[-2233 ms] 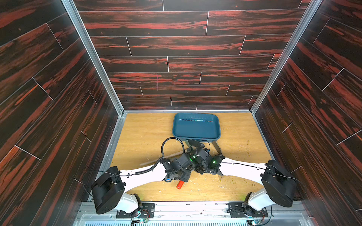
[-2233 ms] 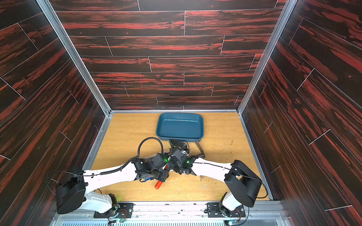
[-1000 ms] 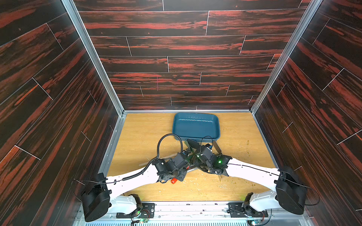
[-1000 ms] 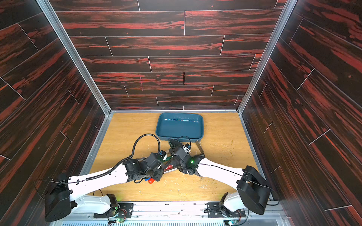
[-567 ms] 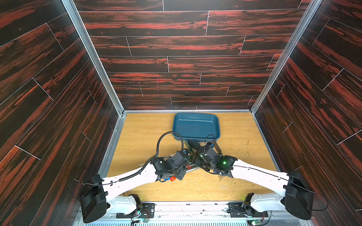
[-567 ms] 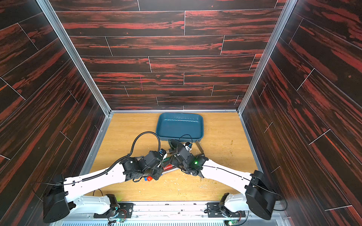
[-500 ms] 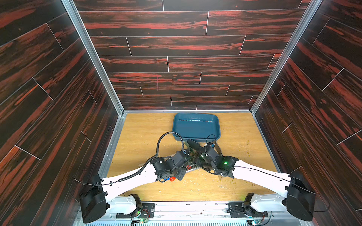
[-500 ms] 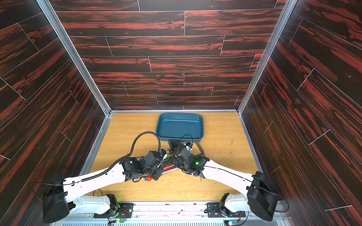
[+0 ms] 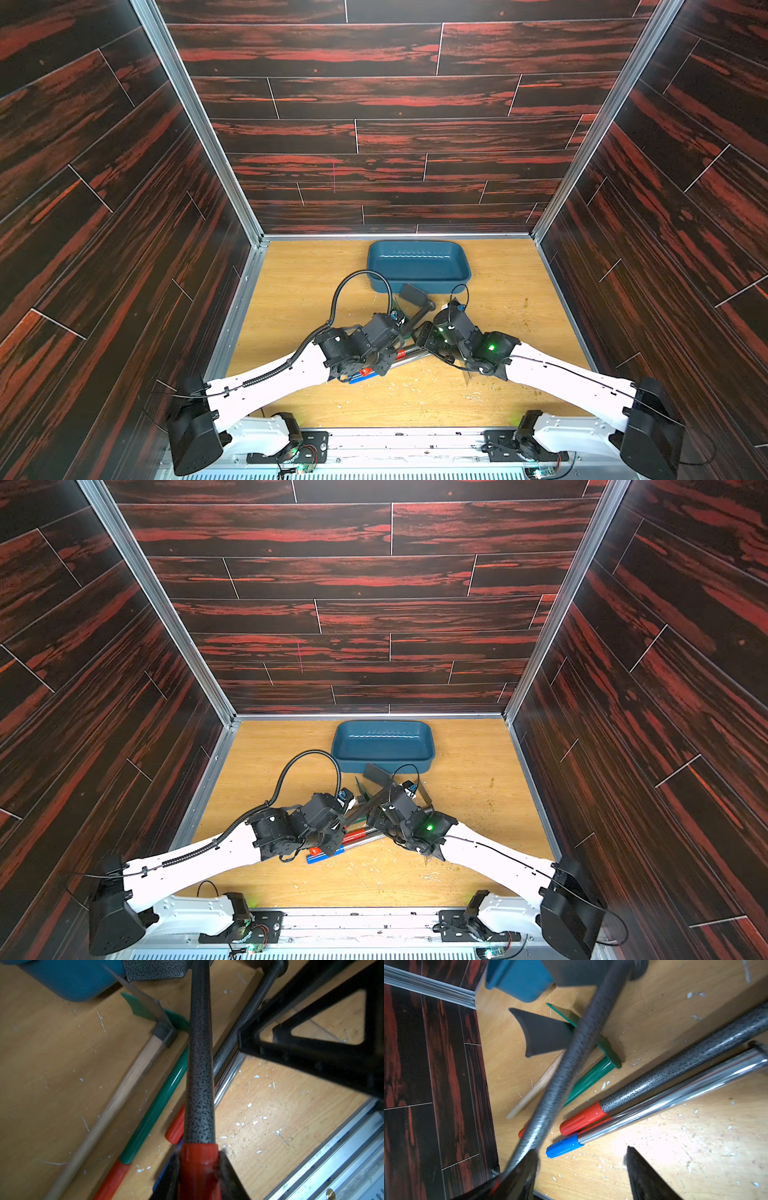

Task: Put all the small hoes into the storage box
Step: Pick up the hoe from the center of the board.

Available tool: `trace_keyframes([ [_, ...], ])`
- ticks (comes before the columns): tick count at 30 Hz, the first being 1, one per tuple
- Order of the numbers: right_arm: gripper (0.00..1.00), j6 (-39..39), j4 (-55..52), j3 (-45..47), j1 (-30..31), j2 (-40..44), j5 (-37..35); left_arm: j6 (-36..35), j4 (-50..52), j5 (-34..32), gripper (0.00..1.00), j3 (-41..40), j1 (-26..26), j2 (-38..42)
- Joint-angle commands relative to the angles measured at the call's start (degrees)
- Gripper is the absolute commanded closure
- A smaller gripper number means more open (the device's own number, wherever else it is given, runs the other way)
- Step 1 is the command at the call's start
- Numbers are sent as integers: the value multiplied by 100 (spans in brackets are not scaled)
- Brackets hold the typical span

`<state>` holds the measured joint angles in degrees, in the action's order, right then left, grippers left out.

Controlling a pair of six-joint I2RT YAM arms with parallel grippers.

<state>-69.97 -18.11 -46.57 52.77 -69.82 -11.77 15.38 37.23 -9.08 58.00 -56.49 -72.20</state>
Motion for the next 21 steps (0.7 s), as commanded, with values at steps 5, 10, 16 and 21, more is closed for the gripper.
trace_keyframes([
  [5, 30, 33, -255, 183, -153, 201, 10, -237, -247, -103, 100, 265, 15, 268],
  [10, 30, 35, -246, 194, -171, 179, 25, -186, -233, -24, 100, 208, 20, 321],
  [16, 30, 31, -271, 209, -180, 218, 8, -169, -321, 381, 100, 114, 50, 471],
  [21, 30, 0, -351, 277, -186, 344, -44, -64, -370, 794, 100, 83, 61, 374],
])
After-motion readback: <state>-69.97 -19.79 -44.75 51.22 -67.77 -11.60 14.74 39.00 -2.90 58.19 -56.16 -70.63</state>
